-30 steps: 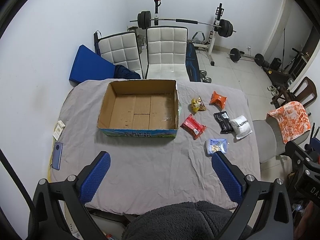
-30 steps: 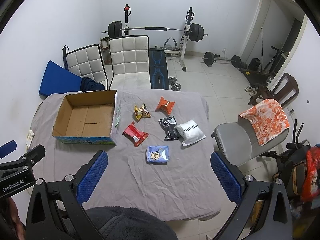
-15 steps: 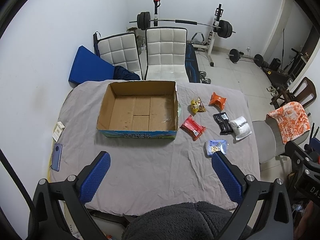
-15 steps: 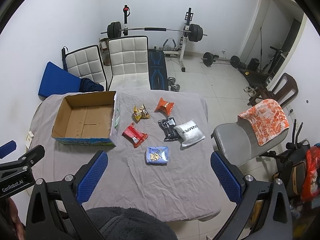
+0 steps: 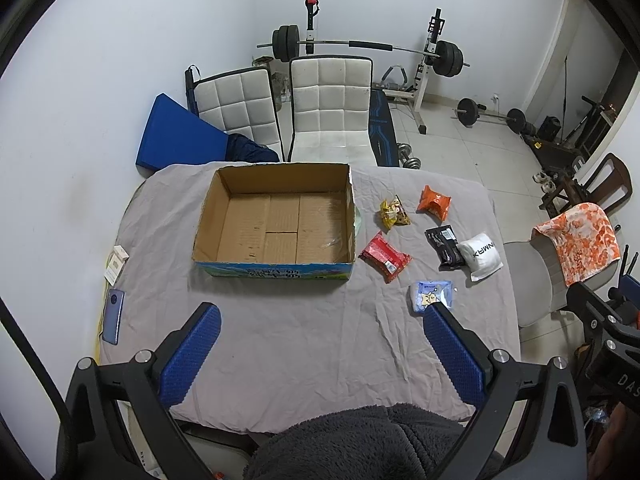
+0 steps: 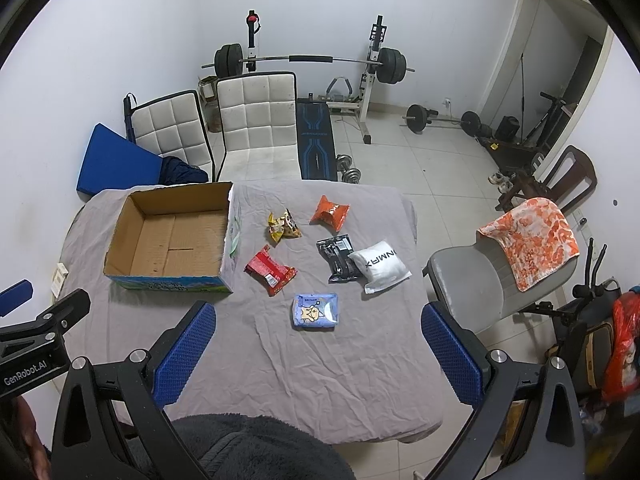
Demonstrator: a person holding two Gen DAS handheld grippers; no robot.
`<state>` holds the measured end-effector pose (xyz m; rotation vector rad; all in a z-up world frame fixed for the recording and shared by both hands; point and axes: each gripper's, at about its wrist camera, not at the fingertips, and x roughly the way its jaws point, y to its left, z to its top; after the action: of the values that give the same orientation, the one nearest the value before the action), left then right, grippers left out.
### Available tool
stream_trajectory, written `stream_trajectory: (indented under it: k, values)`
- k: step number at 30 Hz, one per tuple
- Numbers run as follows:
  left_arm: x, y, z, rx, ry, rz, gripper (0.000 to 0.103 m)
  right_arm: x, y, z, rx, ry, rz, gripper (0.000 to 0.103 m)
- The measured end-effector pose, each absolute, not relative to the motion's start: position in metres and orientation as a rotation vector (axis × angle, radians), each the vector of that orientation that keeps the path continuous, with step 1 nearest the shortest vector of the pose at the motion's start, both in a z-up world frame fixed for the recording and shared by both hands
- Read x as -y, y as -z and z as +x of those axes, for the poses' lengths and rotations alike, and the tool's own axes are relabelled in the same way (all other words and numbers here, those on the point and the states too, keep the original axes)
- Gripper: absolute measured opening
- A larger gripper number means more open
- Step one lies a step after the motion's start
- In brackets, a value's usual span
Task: Organize snacks
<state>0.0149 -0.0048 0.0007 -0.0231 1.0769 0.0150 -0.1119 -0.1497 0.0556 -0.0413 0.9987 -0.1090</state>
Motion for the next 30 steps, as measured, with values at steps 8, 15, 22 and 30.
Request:
stream_trajectory:
  k: [8,15,22,30]
  values:
    - [0.007,-0.001,0.013,-1.074,-0.014,-0.025,0.103,0.149,-0.055,-0.112,-0.997,0.11,-0.042,0.103]
    - [0.008,-0.001,0.014,-1.073,-0.012,-0.021,0.103,0.149,-0.055,-0.112,-0.998,0.108,-0.042,0.103]
    - [0.01,0.0,0.012,-1.072,-0.014,-0.021,0.103,0.148,-0.054,-0.113,-0.996,0.103,-0.046,0.103]
    - [0.015,0.005,0.014,-1.081,-0.001,-0.033,0.103,0.153,-0.045,-0.107,-1.019,0.088,-0.022,0.103]
